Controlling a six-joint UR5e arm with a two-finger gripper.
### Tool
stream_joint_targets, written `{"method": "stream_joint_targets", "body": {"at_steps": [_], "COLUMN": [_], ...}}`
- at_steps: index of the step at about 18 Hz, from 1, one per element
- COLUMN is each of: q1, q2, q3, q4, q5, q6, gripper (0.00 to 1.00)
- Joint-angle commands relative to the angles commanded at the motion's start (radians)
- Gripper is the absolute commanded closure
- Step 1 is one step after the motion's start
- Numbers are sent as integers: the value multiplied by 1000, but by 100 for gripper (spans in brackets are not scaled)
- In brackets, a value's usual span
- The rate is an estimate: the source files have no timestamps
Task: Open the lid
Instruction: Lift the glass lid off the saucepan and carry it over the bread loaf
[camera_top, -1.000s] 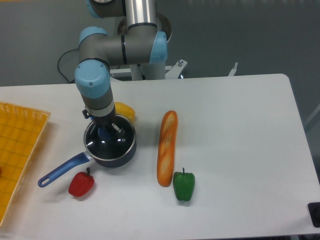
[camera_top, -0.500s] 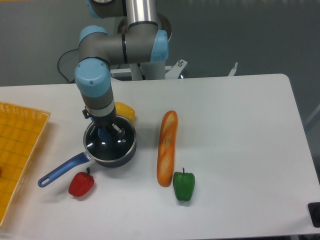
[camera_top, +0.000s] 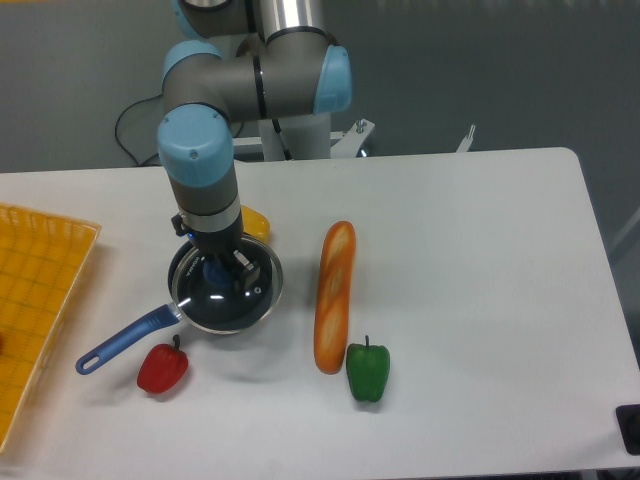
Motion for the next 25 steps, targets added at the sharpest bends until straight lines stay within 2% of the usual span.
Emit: {"method": "stream_joint_targets", "body": {"at_steps": [7,25], "q1": [83,229], "q2": [18,20], "q3": [18,9], "q4": [-78,-94], "q5": [3,8], "q6": [199,451], "gripper": [49,49]}}
